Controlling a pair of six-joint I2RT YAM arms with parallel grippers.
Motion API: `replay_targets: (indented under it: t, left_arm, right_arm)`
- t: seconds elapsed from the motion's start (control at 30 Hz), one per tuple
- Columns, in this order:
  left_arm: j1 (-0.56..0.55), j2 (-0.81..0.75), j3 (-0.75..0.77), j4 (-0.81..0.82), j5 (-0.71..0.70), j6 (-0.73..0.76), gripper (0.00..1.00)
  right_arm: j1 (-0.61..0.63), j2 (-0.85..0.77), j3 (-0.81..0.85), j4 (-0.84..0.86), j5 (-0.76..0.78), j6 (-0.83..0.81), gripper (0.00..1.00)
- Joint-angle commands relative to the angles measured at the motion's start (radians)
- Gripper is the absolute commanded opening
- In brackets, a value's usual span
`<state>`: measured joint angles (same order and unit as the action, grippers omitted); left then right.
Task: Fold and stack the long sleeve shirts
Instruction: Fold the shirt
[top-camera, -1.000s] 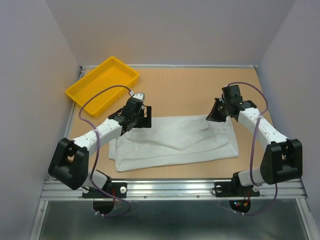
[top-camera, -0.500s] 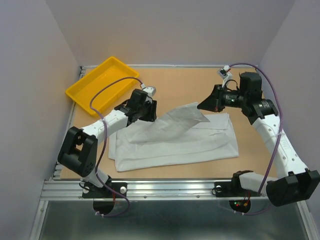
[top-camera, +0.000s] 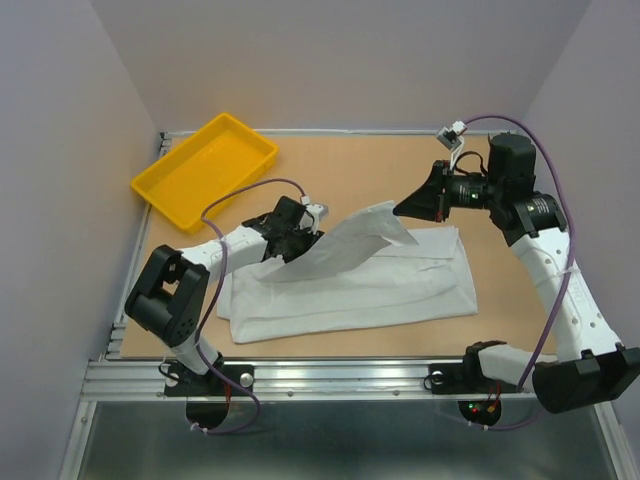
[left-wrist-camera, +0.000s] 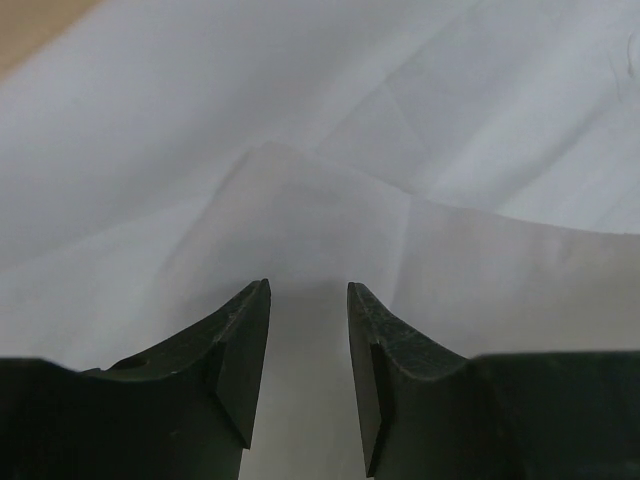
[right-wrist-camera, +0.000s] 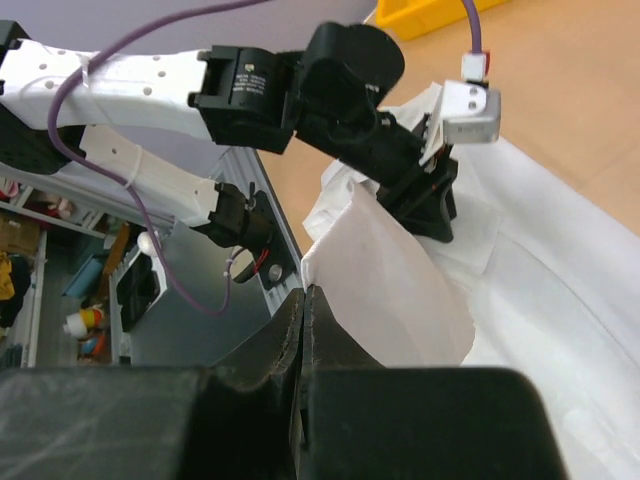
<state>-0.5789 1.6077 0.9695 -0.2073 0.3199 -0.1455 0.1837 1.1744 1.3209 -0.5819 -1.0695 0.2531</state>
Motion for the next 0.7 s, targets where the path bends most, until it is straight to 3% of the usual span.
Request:
replay_targets:
  t: [0.0,0.47,0.67]
  left_arm:
    - [-0.012,-0.089,-0.057,-0.047,0.077,-0.002,0.48]
    - [-0.012,-0.074,-0.048,-0.145,0.128,0.003,0.49]
    - [0.001,-0.081,-0.034,-0.184,0.065,-0.019,0.54]
  right_arm:
    - [0.0,0.014,0.081,0.027,-0.027,-0.021,0.01]
    - [0.0,0.077,0.043,0.028,0.037,-0.043,0.01]
    - [0.0,0.102,0.029,0.031,0.094,-0.044,0.01]
